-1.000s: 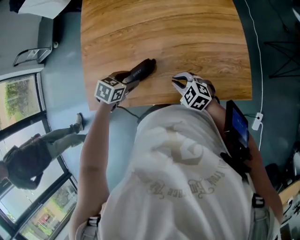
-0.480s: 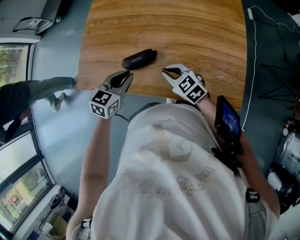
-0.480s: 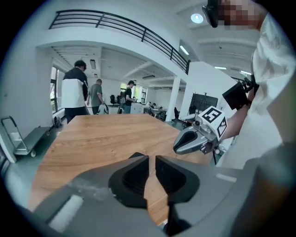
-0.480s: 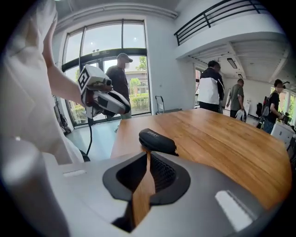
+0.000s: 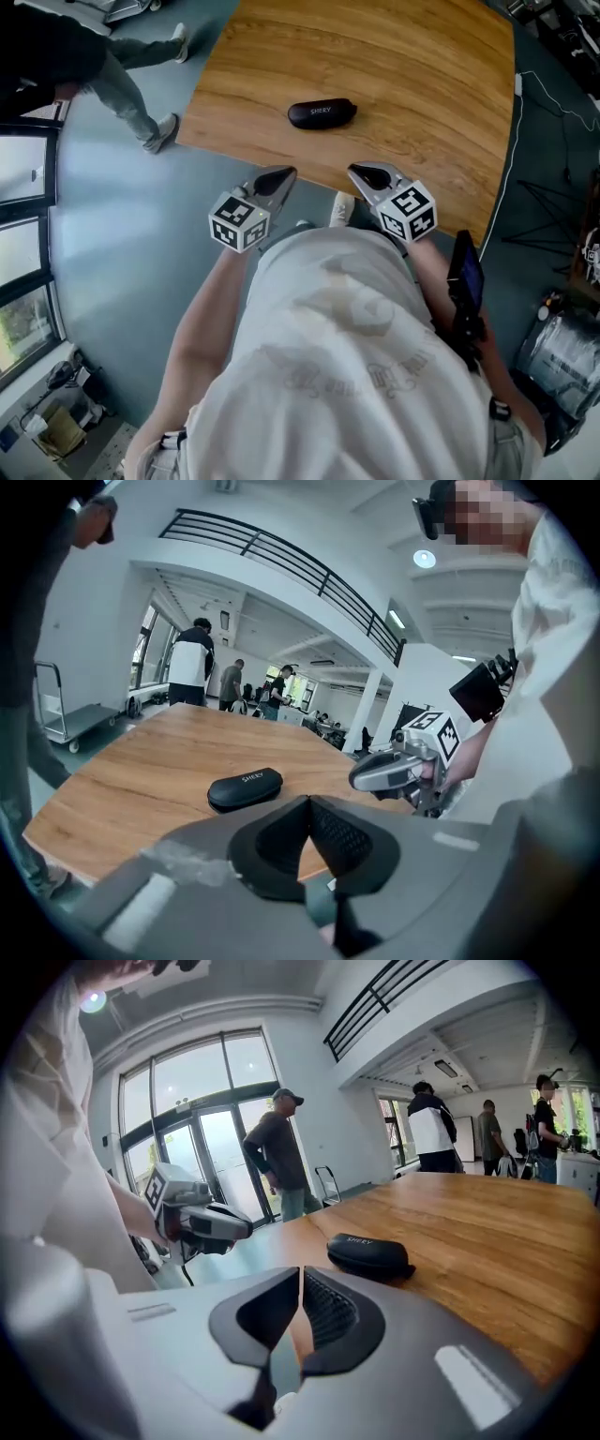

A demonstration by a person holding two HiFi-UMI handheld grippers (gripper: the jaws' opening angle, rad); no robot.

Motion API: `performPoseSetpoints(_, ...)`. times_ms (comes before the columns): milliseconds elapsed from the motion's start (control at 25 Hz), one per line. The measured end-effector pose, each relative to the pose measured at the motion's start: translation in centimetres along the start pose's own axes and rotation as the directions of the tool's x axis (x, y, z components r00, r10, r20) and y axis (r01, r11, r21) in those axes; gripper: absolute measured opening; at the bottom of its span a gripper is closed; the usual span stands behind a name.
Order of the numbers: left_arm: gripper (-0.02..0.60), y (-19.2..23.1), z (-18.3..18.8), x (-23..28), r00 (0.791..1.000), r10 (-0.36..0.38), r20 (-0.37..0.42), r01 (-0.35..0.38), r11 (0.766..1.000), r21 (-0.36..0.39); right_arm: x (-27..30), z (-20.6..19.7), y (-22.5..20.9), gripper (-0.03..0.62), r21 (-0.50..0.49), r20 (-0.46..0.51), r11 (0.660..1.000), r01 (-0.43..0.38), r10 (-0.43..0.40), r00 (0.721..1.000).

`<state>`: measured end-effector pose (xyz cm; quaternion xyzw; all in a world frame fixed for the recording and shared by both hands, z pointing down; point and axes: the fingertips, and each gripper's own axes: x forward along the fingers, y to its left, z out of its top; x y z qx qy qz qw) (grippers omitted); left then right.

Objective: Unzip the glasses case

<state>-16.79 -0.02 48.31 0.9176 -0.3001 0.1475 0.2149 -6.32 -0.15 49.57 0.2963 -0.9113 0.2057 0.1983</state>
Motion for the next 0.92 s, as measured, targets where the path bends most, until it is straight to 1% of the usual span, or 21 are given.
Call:
performPoseSetpoints(160, 0.003, -1.0, -1.8, -1.9, 1.000, -0.006, 0.008, 0.006, 1.000, -0.007, -0.2, -1.2, 2.5, 0.020, 0.000, -0.014, 1.000, -0.001, 0.001, 1.000)
performPoseSetpoints(320, 0.005, -2.2, -3.2, -3.0, 1.000, -0.018, 0.015, 0.018, 1.000, -0.021, -0.8, -2.3, 4.1, 0.018, 0.004, -0.028, 1.000, 0.011, -0.011, 1.000)
performPoseSetpoints(520, 0.003, -2.9, -3.6, -2.7, 0.999, -0.031, 0.031, 0.031, 0.999, -0.022, -1.3, -2.9, 4.1, 0.018, 0.004, -0.027, 1.000, 0.030, -0.030, 0.999)
performPoseSetpoints(920, 0.005, -5.3, -4.5, -5.2, 0.998, -0.053, 0.034, 0.053, 0.999, 0.012, -2.7, -3.3, 7.6, 0.017, -0.002, 0.003, 0.998, 0.070, -0.070, 0.998)
